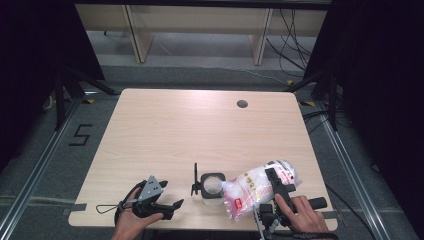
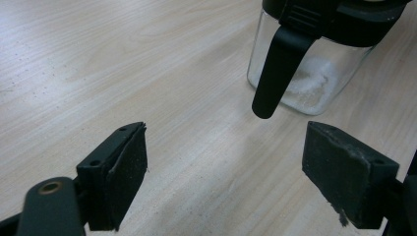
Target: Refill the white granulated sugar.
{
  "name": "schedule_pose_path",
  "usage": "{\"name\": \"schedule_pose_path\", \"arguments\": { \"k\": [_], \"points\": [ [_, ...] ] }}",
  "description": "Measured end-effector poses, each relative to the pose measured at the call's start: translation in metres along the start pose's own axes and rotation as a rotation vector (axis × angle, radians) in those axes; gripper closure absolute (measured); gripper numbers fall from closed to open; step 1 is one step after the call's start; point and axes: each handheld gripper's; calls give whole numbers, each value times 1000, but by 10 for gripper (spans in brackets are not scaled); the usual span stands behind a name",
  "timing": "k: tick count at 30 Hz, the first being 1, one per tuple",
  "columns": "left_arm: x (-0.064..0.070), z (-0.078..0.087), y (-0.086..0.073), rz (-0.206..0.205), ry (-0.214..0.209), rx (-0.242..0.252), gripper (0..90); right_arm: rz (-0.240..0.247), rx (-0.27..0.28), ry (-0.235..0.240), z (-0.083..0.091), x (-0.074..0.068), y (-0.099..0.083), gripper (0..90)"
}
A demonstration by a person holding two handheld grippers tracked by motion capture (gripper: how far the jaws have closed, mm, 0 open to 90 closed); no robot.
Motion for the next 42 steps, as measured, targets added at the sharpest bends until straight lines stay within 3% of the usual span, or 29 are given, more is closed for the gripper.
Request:
{"name": "schedule_pose_path", "arguments": {
  "k": [2,5,6,7,8,9,12,13,14,15,17,19,23,24,25,26,28,30,31,32,33,34,35,37,42],
  "points": [
    [0,-1,0,-1,-8,1,167,39,15,-6,1,2,2,399],
    [0,-1,-1,4,-4,2,167,7,14,2,2,1,5,399],
    [-1,0,0,-6,-3,1,167,47,29,2,1,4,5,399],
    [-2,0,0,-26,-4,1,167,56,33,-2,0,6,6,399],
    [-2,-1,0,-16,-4,6,167,-3,10,-3,0,2,4,399],
    [-2,-1,0,-18,-6,6,167,27,30,-8,-2,3,4,399],
    [-2,-1,0,-16,-3,-1,167,39,20,-3,-1,3,5,399],
    [-2,-1,0,-14,0,-8,167,71,44,-8,-2,5,6,399],
    [-2,-2,0,-22,0,-5,167,67,47,-6,-2,4,6,399],
    [-3,-2,-1,-34,0,-4,167,33,25,5,-1,3,6,399],
    [-2,-1,0,-12,-2,-2,167,22,36,-1,-2,2,5,399],
    [-3,-1,0,-32,-3,-15,167,48,34,-2,-3,3,6,399],
    [-1,-2,0,6,-4,7,167,71,48,-2,-3,1,7,399],
    [-1,-1,0,-3,-4,-1,167,76,40,0,-3,1,7,399],
    [-3,0,-1,-16,-6,-13,167,65,36,5,-2,2,7,399],
    [-2,-1,-1,-2,3,1,167,53,32,6,-2,1,7,399],
    [-3,-1,0,-15,3,1,167,63,31,2,-2,2,7,399],
    [-2,-1,0,-2,-2,2,167,68,42,3,-3,3,7,399],
    [-2,-1,0,-4,4,4,167,14,41,6,-2,2,5,399],
    [-2,-1,0,-4,4,4,167,14,41,6,-2,2,5,399],
    [-3,0,0,-22,6,-4,167,63,38,6,-2,4,6,399],
    [-3,0,0,-22,6,-4,167,63,38,6,-2,4,6,399],
    [-3,-1,-1,-16,5,0,167,21,33,3,-2,2,5,399],
    [-2,-1,0,6,1,7,167,23,32,7,-2,2,5,399],
    [-3,-1,0,-14,4,1,167,35,41,10,0,3,7,400]
  ]
}}
Point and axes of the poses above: each handheld gripper's, and its own axes: z roughly backward along the jaws, y roughly out of its top, x roughly to its right, and after that the axes turned 12 degrees about -z, right-handed
